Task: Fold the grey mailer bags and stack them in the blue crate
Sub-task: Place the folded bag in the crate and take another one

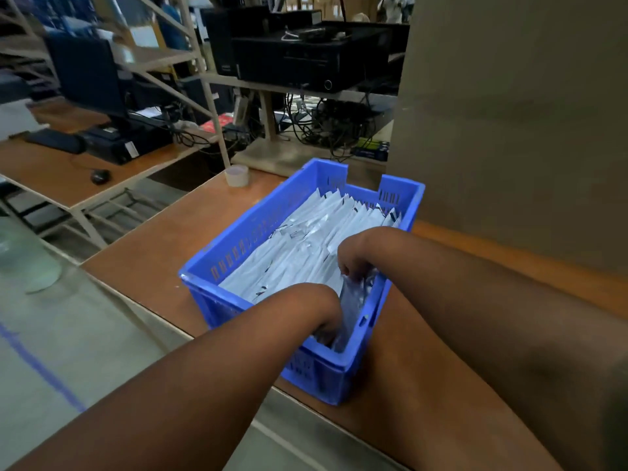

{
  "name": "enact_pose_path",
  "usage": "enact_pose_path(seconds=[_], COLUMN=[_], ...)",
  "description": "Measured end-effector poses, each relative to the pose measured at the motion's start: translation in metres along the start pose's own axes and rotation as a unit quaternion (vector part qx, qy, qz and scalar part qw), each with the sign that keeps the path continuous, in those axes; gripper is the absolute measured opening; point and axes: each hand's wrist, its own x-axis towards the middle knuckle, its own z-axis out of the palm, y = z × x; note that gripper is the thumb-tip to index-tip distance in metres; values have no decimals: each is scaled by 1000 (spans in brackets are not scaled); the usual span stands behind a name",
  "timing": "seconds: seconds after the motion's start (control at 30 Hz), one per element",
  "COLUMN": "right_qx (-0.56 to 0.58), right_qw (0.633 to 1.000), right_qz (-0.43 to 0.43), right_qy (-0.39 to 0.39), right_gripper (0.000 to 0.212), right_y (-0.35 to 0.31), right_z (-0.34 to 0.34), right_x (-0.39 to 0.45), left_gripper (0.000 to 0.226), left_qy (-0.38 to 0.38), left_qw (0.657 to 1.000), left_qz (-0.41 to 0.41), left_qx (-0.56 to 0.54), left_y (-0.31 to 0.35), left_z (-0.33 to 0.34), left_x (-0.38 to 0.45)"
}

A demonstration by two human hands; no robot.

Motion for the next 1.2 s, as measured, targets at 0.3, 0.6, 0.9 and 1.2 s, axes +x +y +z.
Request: enact_pose_path(seconds=[0.3, 0.6, 0.9, 1.2], right_qx=[-1, -1, 30, 264], right_qw=[999, 991, 999, 917], right_qz=[21, -84, -35, -37], right_qy=[28, -105, 19, 297], right_gripper=[22, 36, 24, 25], right_y=[6, -41, -37, -3], right_z=[-18, 20, 9, 50], right_x=[-30, -5, -22, -115], left_gripper=[48, 30, 39, 32], left_qy=[-34, -13, -26, 275], left_qw=[992, 997, 998, 956], left_qz=[43, 73, 46, 76], left_qx=[-112, -23, 19, -75], left_y=[-33, -30, -24, -49], left_z=[-13, -4, -9, -8], left_x=[1, 10, 20, -26])
